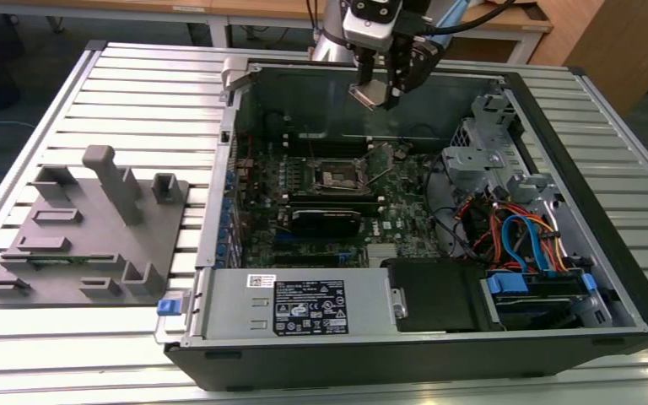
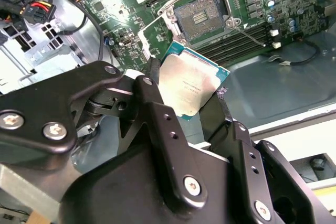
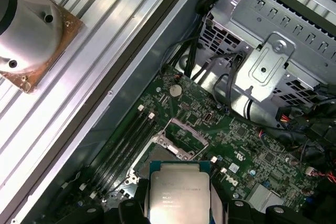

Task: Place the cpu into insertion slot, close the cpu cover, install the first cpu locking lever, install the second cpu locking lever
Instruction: 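Place the cpu into insertion slot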

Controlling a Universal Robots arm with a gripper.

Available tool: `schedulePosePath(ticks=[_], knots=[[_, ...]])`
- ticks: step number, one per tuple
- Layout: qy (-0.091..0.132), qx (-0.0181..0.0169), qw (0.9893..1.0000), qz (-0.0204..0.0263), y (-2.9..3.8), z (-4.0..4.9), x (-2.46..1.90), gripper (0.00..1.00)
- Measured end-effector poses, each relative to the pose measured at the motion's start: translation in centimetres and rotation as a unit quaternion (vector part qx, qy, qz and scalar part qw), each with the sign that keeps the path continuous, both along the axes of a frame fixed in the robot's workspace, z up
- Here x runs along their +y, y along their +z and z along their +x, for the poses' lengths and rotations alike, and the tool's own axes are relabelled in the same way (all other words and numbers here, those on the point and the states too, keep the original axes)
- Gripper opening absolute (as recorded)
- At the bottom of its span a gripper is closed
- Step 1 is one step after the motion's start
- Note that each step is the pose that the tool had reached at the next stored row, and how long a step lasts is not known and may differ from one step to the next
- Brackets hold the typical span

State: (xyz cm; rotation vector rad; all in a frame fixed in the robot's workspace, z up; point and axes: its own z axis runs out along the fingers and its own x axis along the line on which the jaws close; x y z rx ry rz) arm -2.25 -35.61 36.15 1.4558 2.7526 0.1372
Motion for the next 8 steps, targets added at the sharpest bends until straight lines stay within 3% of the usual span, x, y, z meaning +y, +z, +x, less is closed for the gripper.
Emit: schedulePosePath(ticks=[8], knots=[[-0.005, 0.0000, 1.0000, 0.0000, 0.00, 0.00, 0.00, 0.54]])
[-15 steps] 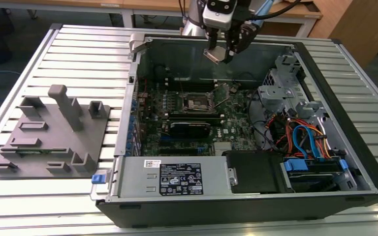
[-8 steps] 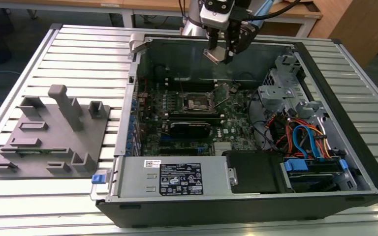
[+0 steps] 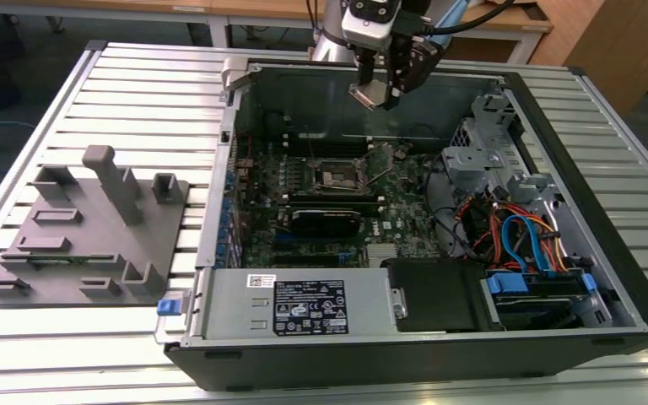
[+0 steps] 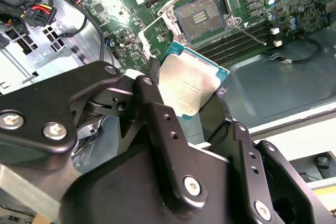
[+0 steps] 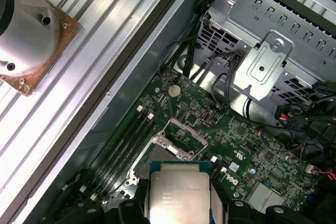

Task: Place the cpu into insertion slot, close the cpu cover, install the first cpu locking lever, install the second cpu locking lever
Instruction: 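Place the cpu into insertion slot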

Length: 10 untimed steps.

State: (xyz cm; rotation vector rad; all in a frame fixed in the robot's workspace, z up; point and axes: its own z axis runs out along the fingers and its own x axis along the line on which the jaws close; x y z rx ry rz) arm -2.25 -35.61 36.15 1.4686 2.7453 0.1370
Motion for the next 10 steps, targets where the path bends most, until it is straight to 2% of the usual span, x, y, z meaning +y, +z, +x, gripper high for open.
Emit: schedulePosePath(ticks=[10], knots=[[-0.002, 0.0000, 1.0000, 0.0000, 0.00, 0.00, 0.00, 0.54]])
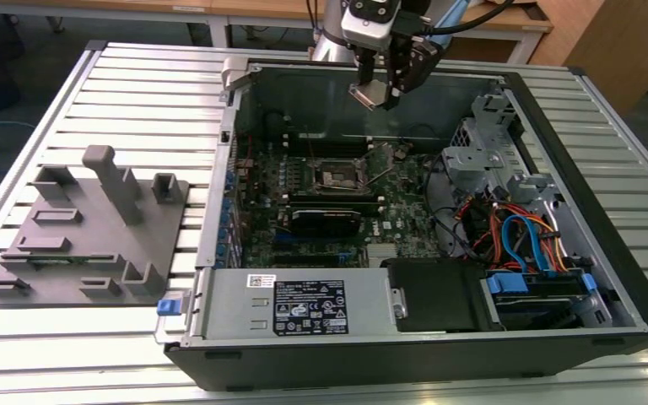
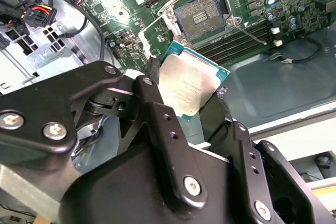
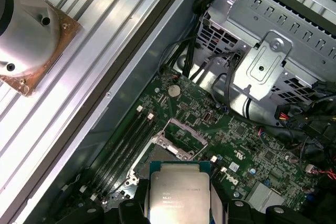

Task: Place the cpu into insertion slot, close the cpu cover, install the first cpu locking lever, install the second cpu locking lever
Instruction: 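Place the cpu into insertion slot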

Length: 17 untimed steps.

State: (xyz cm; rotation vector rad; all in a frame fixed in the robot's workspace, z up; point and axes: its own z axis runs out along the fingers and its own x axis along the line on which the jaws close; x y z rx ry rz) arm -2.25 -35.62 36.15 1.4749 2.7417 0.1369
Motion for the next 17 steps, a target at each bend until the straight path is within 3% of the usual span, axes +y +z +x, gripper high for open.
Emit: schedulePosePath(ticks=[11, 17], knots=[[-0.022, 0.0000, 0.9998, 0.0000, -0.02, 0.00, 0.00, 0.54], [-0.059, 0.0000, 0.9983, 0.0000, -0.07, 0.00, 0.00, 0.54]])
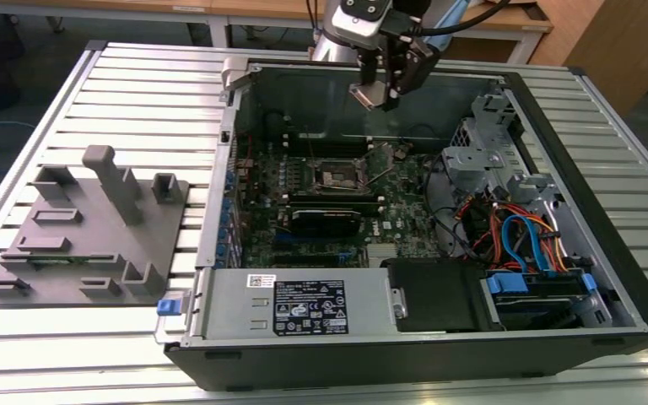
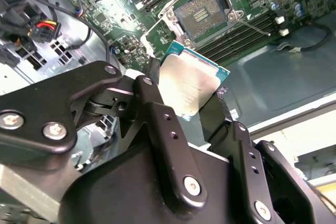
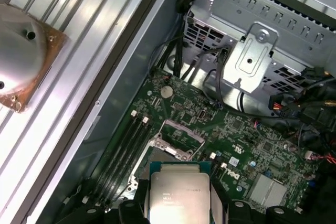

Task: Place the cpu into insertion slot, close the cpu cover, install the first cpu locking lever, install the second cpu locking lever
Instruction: 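Place the cpu into insertion slot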

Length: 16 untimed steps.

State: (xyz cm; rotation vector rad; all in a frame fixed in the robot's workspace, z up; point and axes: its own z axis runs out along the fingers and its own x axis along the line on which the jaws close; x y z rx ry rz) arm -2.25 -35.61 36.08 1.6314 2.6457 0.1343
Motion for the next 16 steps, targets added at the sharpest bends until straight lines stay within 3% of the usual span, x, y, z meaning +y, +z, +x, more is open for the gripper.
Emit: schedulePosePath(ticks=[5, 16], knots=[[-0.025, 0.0001, 0.9997, 0.0000, -0.04, -0.07, 0.00, 0.54], [-0.027, 0.0000, 0.9996, -0.0001, -0.04, -0.07, 0.00, 0.54]])
